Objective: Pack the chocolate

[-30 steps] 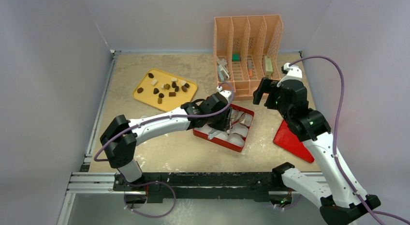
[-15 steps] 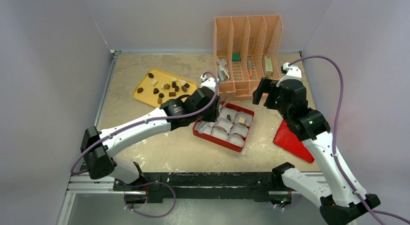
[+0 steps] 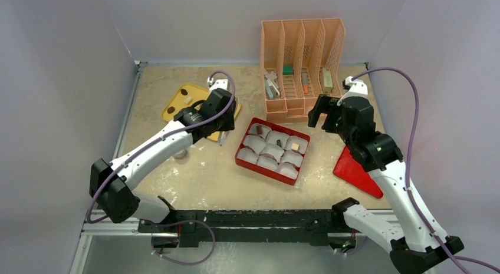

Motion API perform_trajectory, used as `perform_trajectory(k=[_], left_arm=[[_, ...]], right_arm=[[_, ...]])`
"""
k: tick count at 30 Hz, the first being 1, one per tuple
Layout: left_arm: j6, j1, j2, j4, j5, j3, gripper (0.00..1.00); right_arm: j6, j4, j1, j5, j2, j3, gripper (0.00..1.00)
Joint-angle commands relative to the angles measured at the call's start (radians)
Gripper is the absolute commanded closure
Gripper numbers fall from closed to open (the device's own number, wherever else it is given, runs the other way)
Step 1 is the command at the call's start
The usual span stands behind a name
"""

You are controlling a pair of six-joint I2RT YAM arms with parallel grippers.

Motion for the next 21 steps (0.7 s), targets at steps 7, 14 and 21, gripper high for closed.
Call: perform_trajectory(k=[7,14,21], left_arm=[[0.025,0.119,0.032,0.067,0.005,-0.066,0.65],[0.044,0.137,0.079,0.120,0.026,-0.087,0.64],[0.050,0.168,0.136,0.146,0.032,-0.092,0.63]], right_arm=[[-0.003,0.037,-0.003,-0.007,-0.021,-0.015,0.01],[-0.008,0.044,-0.002,-0.006,-0.021,-0.021,0.01],[-0.020,0.047,-0.003,0.000,-0.012,-0.020,0.01]])
